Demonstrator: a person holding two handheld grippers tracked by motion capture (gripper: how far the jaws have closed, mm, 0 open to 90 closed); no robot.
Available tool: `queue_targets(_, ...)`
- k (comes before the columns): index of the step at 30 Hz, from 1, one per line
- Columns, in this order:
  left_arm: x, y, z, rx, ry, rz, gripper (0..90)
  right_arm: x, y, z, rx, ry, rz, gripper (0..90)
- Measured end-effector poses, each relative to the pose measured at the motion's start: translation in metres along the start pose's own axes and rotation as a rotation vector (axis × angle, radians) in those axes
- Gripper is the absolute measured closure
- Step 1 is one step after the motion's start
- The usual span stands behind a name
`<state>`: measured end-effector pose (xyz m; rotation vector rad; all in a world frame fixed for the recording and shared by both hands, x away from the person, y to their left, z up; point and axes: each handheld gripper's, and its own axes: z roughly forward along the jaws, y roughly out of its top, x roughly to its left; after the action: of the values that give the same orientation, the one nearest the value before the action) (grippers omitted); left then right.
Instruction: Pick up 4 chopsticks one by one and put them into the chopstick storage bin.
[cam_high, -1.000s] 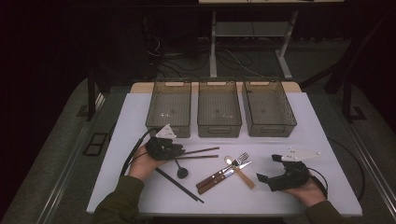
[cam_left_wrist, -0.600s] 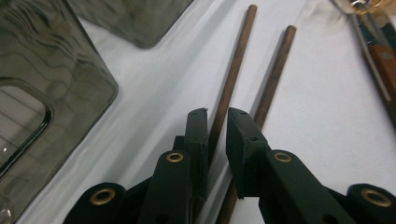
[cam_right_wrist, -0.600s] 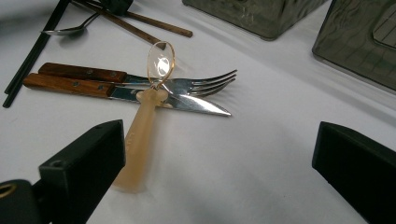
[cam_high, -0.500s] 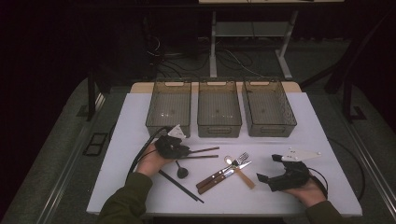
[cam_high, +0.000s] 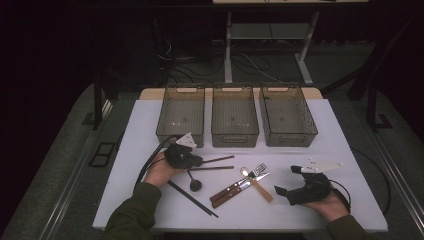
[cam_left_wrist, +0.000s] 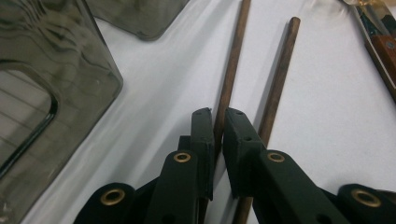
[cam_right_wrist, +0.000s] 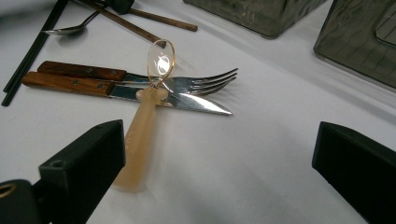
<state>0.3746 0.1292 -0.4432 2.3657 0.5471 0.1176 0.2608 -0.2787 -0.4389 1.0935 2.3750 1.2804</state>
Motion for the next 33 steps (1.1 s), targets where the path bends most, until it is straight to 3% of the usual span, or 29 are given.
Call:
queue_targets(2,0.001,0.001,0.001,-0.003,0.003,0.002,83.2,0.000,0.000,0.000,-0.001,0.000,0.000,2.3)
queue_targets(3,0.003,0.002,0.001,0.001,0.005,0.031,83.6,0.000,0.000,0.000,-0.001,0.000,0.000,2.3)
queue_targets(6,0.004,0.003,0.003,-0.006,-0.006,0.012,84.7,-0.001,0.000,0.000,0.001,0.001,0.002,2.3)
queue_targets(14,0.003,0.003,0.002,-0.012,0.006,0.020,84.8,0.000,0.000,0.000,0.001,0.001,0.001,2.3)
queue_targets(21,0.003,0.005,-0.005,-0.021,0.025,0.050,84.9,0.000,0.000,0.000,0.000,0.001,0.001,2.3)
queue_targets(33,-0.005,0.007,-0.020,-0.034,0.049,0.052,84.9,0.000,0.000,-0.001,-0.004,0.006,0.000,2.3)
